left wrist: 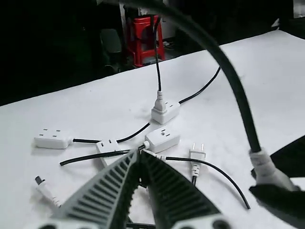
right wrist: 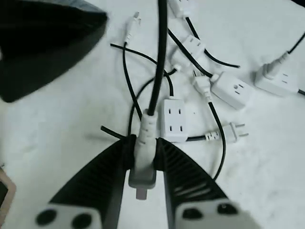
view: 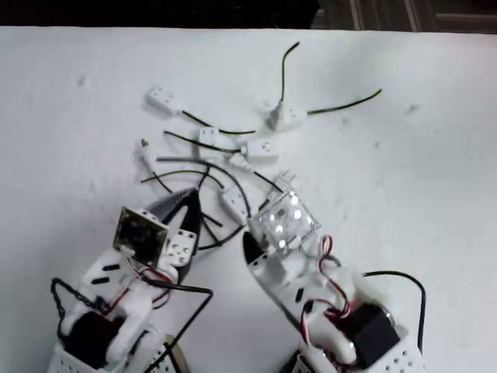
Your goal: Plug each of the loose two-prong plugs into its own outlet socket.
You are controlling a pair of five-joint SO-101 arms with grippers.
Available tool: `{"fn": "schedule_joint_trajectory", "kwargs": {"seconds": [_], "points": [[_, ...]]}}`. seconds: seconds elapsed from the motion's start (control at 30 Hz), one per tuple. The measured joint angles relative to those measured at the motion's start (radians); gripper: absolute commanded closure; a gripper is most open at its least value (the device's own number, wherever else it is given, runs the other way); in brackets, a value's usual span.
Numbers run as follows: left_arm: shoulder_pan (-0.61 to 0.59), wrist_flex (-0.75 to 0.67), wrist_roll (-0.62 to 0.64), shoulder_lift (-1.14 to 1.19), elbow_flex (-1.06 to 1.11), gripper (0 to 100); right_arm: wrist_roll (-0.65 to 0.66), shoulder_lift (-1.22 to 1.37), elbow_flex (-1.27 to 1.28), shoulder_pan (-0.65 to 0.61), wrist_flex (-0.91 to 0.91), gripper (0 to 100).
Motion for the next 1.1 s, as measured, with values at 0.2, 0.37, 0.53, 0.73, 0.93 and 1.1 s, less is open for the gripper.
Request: {"fn": "schedule_joint_trajectory", "kwargs": {"seconds": [0.2,0.37,0.53,0.73,0.93,1.1], "points": [[0.054,-0.066,0.0,0.002,0.035,98,-0.006,-0.063,0.071,-0.086,-0.057,98.2],[0.143,-0.069,-0.04,0.003,0.035,98,-0.006,-0.066,0.097,-0.127,-0.084,98.2],[0.213,-0.069,-0.071,0.0,0.037,98,-0.008,-0.066,0.097,-0.14,-0.084,98.2],[0.247,-0.069,-0.14,0.0,0.037,98,-0.008,-0.066,0.1,-0.14,-0.084,98.2],[0.267,-0.041,-0.193,0.0,0.037,98,-0.008,-0.064,0.107,-0.14,-0.083,98.2],[0.267,-0.037,-0.224,0.0,0.037,98,-0.008,-0.064,0.107,-0.138,-0.083,98.2]]}}
